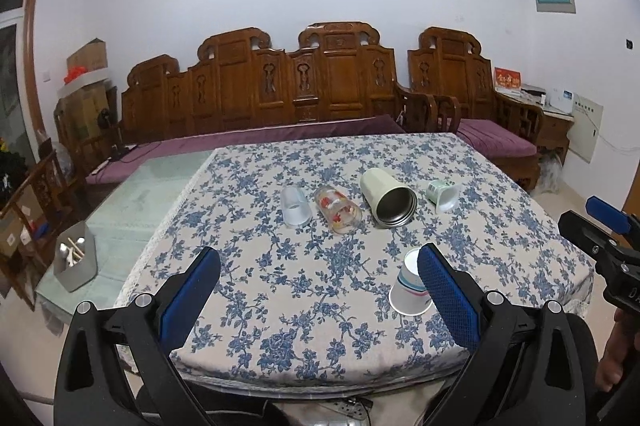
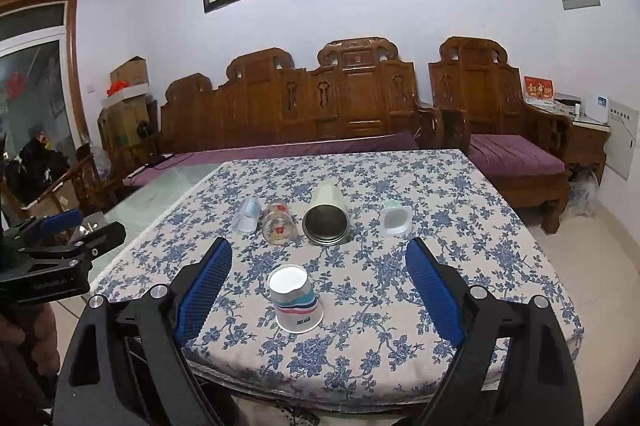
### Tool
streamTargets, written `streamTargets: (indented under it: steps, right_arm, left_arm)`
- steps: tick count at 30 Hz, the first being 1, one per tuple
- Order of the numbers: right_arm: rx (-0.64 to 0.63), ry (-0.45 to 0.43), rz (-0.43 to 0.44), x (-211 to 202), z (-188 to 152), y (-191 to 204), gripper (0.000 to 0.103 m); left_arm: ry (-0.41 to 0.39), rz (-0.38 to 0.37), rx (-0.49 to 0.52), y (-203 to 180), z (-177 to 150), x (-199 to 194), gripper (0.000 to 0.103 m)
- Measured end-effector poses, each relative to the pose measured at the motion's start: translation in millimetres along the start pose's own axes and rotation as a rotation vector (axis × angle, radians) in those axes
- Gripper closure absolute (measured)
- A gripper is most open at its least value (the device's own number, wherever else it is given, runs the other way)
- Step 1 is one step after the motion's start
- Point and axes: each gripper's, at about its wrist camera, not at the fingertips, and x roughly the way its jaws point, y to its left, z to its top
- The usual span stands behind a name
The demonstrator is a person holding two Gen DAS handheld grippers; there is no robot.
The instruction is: Flip cup upside down
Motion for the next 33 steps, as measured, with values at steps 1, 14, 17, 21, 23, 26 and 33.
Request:
streamTargets:
  steps: [1, 14, 17, 21, 23, 26, 33]
  right_arm:
    - [-0.001, -0.002, -0.002, -0.6, 0.2, 0.4, 0.013]
    - [-0.009, -0.023, -0.023, -3.2, 1.3, 2.7, 0.013]
    - [-0.01, -0.024, -0.025, -3.1, 1.5, 2.9, 0.013]
    - [-0.01, -0.025, -0.025, -3.3, 1.5, 3.0, 0.013]
    - [-0.01, -0.024, -0.025, -3.1, 1.5, 3.2, 0.013]
    - [-0.01, -0.026, -0.025, -3.0, 1.1, 3.5, 0.013]
    - [-0.01, -0.025, -0.024, -3.0, 1.2, 3.4, 0.013]
  left_arm:
    - [-0.005, 0.001, -0.001, 0.0, -0.1, -1.5, 0.008]
    - [-0.031, 0.0, -0.013, 1.2, 1.9, -8.0, 0.008]
    - [-0.036, -0.004, -0.016, 1.5, 2.1, -9.2, 0.008]
    - [-0.045, -0.009, -0.018, 1.6, 2.3, -11.9, 0.008]
    - [-0.048, -0.009, -0.018, 1.8, 2.3, -13.0, 0.008]
    - [-0.053, -0.011, -0.021, 2.2, 2.8, -13.9, 0.008]
    - [-0.061, -0.012, -0.018, 0.2, 2.6, -16.6, 0.008]
